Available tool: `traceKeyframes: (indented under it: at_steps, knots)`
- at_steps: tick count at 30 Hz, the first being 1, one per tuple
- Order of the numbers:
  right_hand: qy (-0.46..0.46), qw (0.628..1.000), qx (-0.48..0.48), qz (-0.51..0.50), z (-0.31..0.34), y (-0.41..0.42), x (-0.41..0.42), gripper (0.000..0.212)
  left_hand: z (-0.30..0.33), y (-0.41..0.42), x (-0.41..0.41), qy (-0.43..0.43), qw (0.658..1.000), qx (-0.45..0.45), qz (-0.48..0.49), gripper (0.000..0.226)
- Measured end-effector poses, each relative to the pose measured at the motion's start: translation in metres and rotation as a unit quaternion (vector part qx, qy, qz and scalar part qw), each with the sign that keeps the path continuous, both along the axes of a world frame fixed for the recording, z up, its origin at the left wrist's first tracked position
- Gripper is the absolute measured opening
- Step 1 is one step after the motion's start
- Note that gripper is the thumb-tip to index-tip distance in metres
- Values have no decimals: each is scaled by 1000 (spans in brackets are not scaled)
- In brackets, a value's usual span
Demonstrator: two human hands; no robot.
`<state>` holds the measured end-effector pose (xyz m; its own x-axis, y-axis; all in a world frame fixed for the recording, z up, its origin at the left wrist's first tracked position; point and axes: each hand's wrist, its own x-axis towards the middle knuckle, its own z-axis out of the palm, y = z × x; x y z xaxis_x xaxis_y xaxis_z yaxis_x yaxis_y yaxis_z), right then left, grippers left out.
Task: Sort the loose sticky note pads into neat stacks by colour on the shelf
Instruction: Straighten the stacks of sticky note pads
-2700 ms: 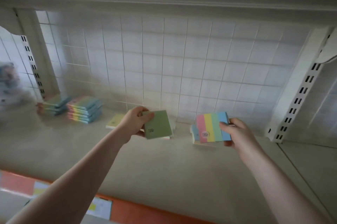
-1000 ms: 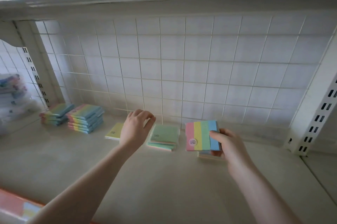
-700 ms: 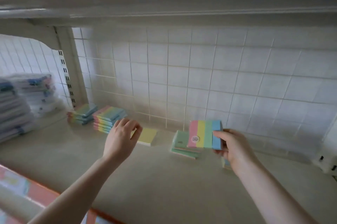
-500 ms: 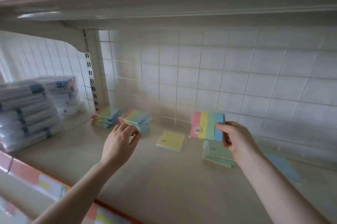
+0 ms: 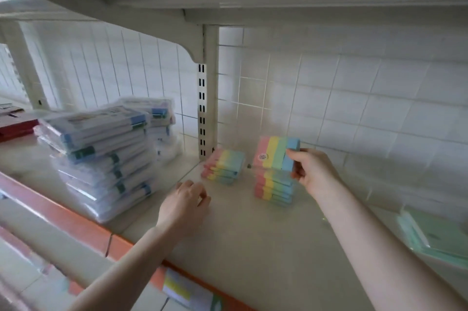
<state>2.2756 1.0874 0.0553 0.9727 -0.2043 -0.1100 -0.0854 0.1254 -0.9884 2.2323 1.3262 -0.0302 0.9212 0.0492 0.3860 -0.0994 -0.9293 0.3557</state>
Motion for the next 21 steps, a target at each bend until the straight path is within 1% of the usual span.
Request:
traceKeyframes:
  at_steps: [4,11,17,19,21]
  knots:
    - [13,999,-27,18,2,37,21,13,-2,9,6,15,1000,-18,12,20]
    - [42,996,-75,31,-2,76,52,7,-3,6,5,23,999,-18,15,19]
    - [42,995,-81,43,-8,95,66,11,-2,4,5,22,1000,-5,15,19]
    - [43,993,-97,45,-11,97,70,9,-3,5,5,22,1000,-1,15,20]
    - [43,990,-131,41,-14,98,76,16,-3,5,5,26,1000,-2,15,20]
